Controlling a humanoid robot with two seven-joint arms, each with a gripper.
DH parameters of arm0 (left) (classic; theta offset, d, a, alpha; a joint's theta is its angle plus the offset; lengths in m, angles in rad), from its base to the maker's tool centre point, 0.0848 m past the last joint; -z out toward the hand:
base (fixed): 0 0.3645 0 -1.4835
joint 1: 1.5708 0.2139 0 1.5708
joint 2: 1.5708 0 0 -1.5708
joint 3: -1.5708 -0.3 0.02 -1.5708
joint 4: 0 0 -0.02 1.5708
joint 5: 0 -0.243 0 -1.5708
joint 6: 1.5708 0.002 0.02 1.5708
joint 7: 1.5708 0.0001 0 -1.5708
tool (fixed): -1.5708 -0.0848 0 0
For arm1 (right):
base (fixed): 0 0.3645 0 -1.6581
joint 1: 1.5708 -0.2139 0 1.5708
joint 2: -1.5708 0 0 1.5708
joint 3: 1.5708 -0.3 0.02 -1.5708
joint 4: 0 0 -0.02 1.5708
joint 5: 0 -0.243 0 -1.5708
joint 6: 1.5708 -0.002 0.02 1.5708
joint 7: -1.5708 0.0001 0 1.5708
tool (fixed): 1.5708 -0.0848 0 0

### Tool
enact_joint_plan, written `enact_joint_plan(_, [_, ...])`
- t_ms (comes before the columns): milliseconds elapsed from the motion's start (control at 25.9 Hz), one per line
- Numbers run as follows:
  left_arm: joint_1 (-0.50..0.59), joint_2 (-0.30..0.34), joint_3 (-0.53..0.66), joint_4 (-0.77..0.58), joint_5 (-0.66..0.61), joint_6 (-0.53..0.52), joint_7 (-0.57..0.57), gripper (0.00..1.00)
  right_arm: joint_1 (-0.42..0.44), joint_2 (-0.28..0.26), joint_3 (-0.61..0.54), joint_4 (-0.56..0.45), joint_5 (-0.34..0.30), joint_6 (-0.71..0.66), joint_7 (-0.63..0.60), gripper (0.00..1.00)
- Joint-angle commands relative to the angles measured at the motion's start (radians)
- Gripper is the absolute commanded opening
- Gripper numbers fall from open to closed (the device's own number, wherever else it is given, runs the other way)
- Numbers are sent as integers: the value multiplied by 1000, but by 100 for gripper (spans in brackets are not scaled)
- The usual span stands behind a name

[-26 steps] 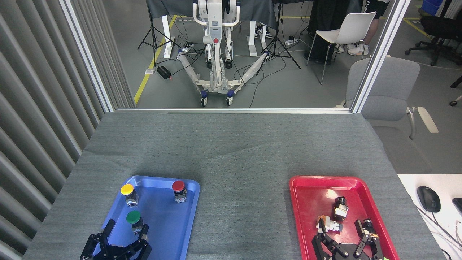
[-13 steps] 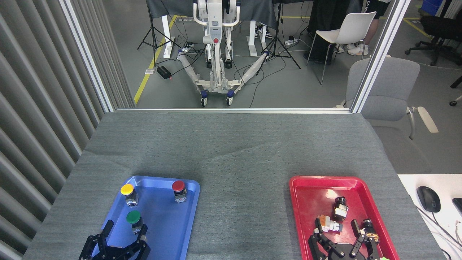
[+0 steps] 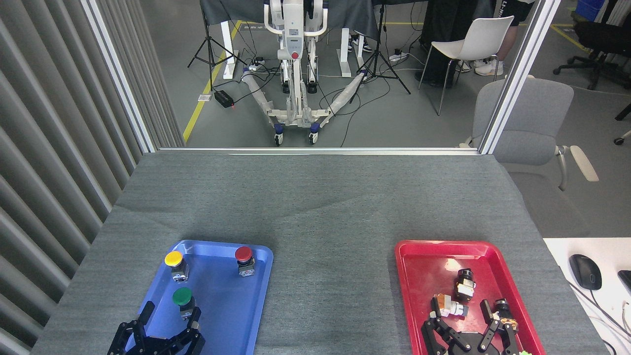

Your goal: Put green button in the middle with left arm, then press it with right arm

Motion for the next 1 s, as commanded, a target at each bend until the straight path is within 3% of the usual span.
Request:
enact_joint_plan(0, [0, 0, 0, 0, 0, 0, 1, 100, 0, 0, 0, -3, 0, -8, 0, 100])
enact_joint_plan(966, [0, -3, -1, -2, 1, 0, 6, 100, 1, 1, 0, -15, 2, -12, 0, 100])
